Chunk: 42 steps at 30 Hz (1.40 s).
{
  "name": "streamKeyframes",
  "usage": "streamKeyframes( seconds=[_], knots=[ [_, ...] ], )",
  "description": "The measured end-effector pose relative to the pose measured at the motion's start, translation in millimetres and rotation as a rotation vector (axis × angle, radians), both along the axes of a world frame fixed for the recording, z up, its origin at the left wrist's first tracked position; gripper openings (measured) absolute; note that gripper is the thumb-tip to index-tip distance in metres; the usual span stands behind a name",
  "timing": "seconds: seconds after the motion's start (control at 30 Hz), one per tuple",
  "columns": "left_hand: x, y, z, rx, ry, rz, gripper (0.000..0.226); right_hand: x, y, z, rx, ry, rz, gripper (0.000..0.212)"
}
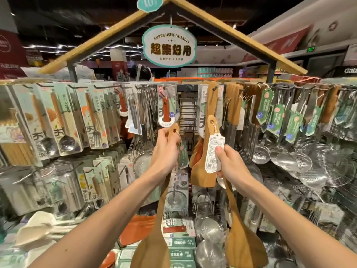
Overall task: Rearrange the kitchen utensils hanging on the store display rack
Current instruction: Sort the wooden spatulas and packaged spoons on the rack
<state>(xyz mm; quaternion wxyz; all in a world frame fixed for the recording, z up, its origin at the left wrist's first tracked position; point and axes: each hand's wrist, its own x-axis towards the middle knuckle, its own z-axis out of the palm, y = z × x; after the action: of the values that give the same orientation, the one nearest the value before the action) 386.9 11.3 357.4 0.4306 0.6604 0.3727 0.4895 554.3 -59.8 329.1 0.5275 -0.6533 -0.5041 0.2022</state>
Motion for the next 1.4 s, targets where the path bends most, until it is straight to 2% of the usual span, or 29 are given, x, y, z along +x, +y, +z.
streamKeyframes(
  seconds=[0.07,0.17,0.43,0.57,0.67,0.8,0.9,0.97,1.07,1.17,1.4],
  knots=[
    [3,5,4,0.009,0.018,-0.034,0.022,4,2,7,-0.003,0.018,0.023,0.029],
    [5,12,8,-0.008,0.017,-0.073,0.021,5,6,15,0.016,0.086,0.031,0.028],
    [3,22,22,-0.027,-0.074,-0.100,0.026,-4,20,26,0.135,0.199,0.078,0.037],
    [0,31,33,0.047,-0.064,-0.011,0.024,-19,29,36,0.113,0.117,0.060,0.045],
    [-2,44,51,0.075,-0.052,0.027,0.028,-28,40,39,0.117,0.033,0.039,0.035],
    [0,59,75,0.113,-0.090,0.045,0.036,-36,57,34,0.149,0.050,0.087,0.034],
    [2,69,79,0.129,-0.094,0.055,0.030,-34,67,26,0.163,0.027,0.095,0.039],
    [7,70,79,0.109,-0.120,0.003,0.026,-30,69,25,0.183,0.012,0.057,0.044],
    [21,66,79,0.114,-0.108,-0.060,0.028,-18,70,37,0.257,0.056,-0.057,0.036],
    [32,63,80,0.132,-0.100,-0.097,0.028,-1,74,54,0.285,0.029,-0.153,0.041],
    [38,63,84,0.159,-0.078,-0.084,0.028,19,90,62,0.267,0.017,-0.201,0.042]
  ],
)
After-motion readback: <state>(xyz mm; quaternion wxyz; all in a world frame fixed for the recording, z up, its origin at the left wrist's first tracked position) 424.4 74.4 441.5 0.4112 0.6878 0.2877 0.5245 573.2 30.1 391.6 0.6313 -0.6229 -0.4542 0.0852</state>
